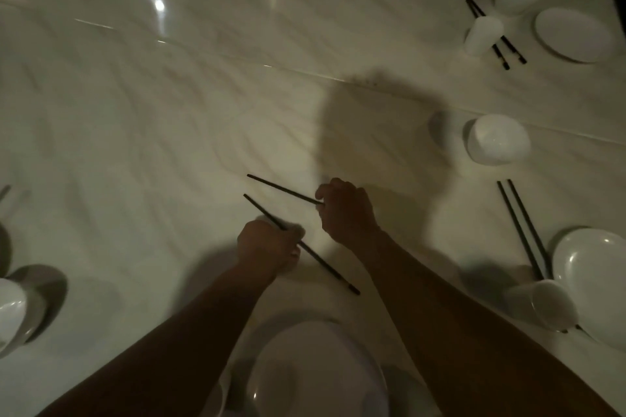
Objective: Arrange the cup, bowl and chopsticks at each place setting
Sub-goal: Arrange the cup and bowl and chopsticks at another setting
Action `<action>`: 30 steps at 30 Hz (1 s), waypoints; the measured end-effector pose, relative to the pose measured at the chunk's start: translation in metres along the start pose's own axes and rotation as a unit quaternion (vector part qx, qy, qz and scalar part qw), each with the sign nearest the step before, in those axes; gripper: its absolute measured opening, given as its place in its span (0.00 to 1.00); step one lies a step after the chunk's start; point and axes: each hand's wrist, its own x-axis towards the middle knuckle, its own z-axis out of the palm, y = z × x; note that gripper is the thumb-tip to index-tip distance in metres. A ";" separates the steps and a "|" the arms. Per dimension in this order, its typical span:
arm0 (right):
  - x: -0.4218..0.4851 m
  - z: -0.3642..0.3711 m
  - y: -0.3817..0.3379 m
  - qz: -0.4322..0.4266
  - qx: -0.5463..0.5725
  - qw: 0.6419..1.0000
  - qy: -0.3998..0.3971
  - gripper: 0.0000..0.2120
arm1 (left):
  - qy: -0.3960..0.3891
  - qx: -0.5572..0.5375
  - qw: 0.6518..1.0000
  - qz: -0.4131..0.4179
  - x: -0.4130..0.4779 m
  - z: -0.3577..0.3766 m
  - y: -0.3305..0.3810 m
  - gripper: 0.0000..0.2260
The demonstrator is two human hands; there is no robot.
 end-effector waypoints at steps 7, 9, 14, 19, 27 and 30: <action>-0.025 -0.013 0.022 0.076 0.096 0.992 0.006 0.05 | 0.003 -0.027 0.999 0.019 -0.011 0.000 -0.003 0.14; -0.043 -0.022 0.031 0.101 0.120 0.987 0.020 0.06 | 0.002 -0.050 0.998 0.026 -0.020 -0.003 0.000 0.13; -0.088 -0.044 0.048 0.163 0.202 0.965 0.050 0.09 | 0.028 -0.133 0.988 0.080 -0.046 -0.020 0.015 0.08; -0.153 -0.041 0.037 0.198 0.286 0.937 0.030 0.10 | 0.024 -0.144 0.982 0.122 -0.088 -0.042 0.011 0.03; -0.242 -0.008 -0.008 0.215 0.278 0.936 -0.027 0.11 | -0.089 -0.006 0.984 0.153 -0.156 -0.053 -0.056 0.06; -0.266 0.004 -0.026 0.223 0.266 0.937 -0.041 0.11 | -0.143 0.020 0.980 0.140 -0.162 -0.046 -0.086 0.07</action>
